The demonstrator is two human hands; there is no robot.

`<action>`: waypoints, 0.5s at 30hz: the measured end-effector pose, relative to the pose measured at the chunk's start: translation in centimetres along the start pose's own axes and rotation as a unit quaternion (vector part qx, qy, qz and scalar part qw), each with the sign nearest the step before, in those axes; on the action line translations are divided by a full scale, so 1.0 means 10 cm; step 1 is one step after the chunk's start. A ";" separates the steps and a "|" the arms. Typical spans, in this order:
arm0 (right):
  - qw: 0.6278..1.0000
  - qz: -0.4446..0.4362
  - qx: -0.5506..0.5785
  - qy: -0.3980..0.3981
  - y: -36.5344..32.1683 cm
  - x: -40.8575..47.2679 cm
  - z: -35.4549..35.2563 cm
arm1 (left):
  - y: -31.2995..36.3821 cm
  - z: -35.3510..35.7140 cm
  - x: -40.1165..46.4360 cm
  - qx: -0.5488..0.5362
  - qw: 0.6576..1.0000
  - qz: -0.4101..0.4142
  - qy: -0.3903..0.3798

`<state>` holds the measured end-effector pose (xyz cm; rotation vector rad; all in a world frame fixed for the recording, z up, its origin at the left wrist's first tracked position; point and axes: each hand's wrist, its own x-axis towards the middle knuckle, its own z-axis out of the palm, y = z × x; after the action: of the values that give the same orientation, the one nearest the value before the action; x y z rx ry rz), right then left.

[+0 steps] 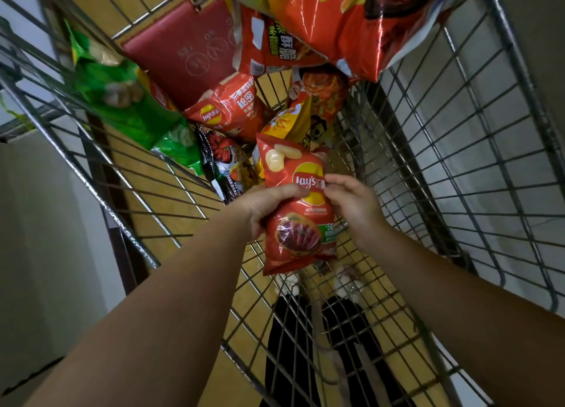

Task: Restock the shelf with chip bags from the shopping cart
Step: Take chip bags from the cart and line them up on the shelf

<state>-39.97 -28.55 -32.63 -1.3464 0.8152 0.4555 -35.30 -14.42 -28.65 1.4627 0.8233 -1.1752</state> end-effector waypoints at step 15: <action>0.966 -0.057 -0.248 0.041 -0.65 0.68 0.41 | -0.09 -0.04 -0.02 0.024 0.996 -0.009 0.089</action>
<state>-29.81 -26.91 -33.26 -1.8756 0.7113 0.5372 -36.08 -13.87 -28.75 1.6204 0.9364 -1.0954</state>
